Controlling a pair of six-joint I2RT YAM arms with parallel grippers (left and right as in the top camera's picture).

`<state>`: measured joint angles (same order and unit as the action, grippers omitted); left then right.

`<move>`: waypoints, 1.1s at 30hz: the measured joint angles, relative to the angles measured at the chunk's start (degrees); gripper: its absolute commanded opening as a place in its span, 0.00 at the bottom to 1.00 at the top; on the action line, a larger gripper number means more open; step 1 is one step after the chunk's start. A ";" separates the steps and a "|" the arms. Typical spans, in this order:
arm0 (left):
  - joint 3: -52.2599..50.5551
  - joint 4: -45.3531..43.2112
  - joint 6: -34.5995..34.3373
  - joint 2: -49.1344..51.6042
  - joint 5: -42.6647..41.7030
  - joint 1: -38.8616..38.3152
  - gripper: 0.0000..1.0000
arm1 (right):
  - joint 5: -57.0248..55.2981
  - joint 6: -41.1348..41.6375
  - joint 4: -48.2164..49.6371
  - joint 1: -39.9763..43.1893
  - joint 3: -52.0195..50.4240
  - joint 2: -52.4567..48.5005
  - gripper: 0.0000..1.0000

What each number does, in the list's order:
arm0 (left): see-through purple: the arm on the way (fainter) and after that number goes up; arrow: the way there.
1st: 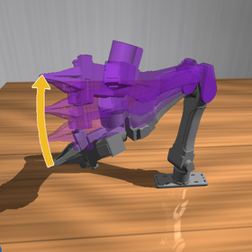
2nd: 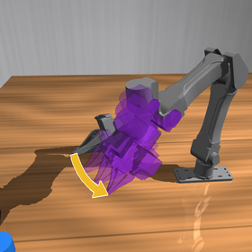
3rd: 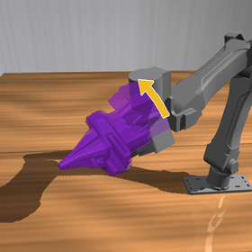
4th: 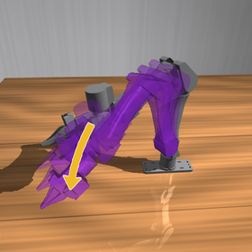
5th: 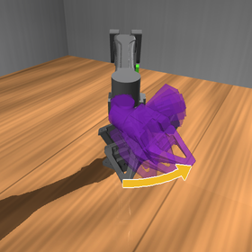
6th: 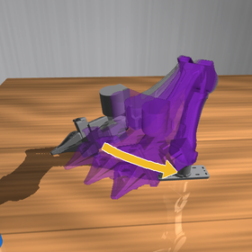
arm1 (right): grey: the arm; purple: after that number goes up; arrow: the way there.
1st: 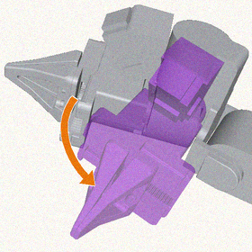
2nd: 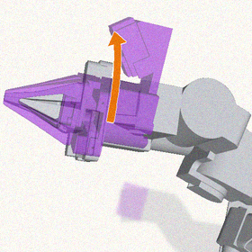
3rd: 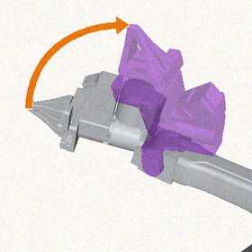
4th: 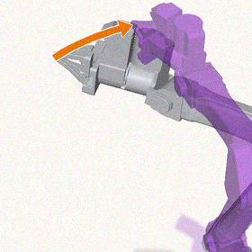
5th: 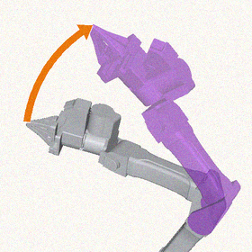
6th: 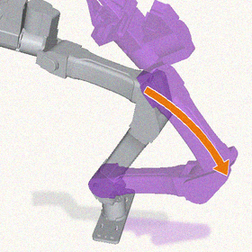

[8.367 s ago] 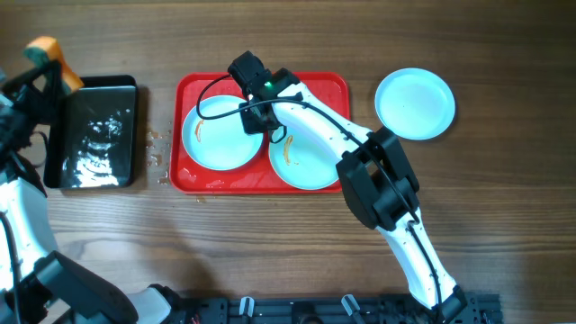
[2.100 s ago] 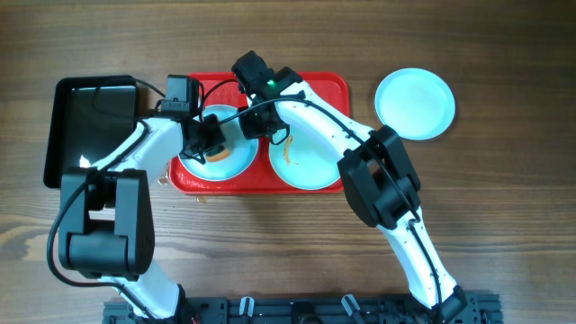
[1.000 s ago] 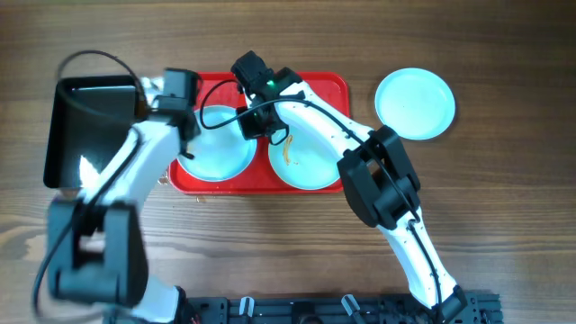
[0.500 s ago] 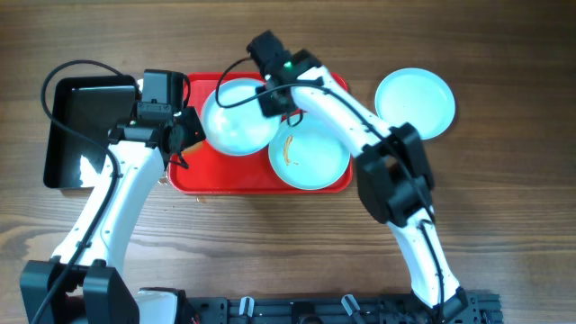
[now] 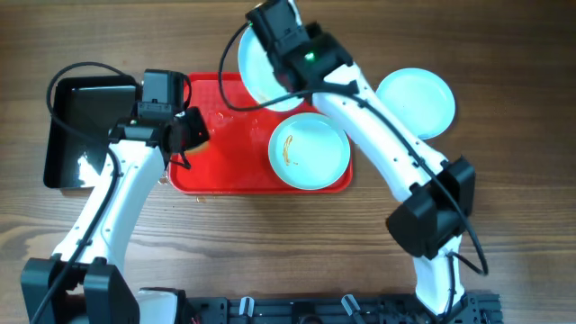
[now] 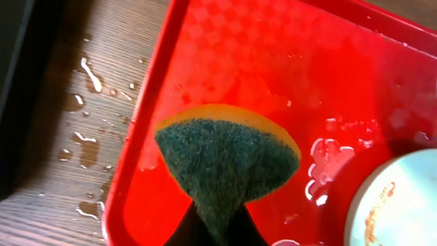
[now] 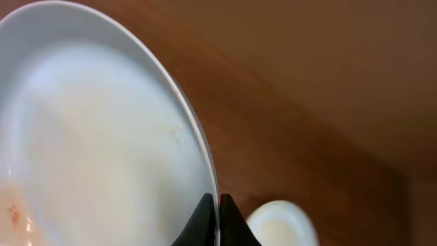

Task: Clean dirty plates on tray and stack at the side
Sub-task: 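Lift the scrubbed left plate with the right gripper, raising it off the tray, then carry the plate right and set it on the plate stack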

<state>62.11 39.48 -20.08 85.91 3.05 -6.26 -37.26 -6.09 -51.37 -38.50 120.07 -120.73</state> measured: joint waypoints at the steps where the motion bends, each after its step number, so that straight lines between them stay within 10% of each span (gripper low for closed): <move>1: 0.00 0.00 0.00 0.20 -0.72 0.00 0.04 | -1.84 -1.16 0.48 -0.70 0.00 0.00 0.04; 22: 0.00 -0.87 0.00 1.29 -4.50 0.00 0.04 | -36.79 -23.06 16.31 -8.81 0.00 0.22 0.04; 33: 0.00 -0.87 0.00 1.31 -4.66 0.00 0.04 | -19.43 3.02 -8.55 -3.76 0.42 0.22 0.04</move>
<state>62.11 38.61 -20.08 87.22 -1.61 -6.26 -56.69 -3.07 -59.92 -42.26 120.49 -120.51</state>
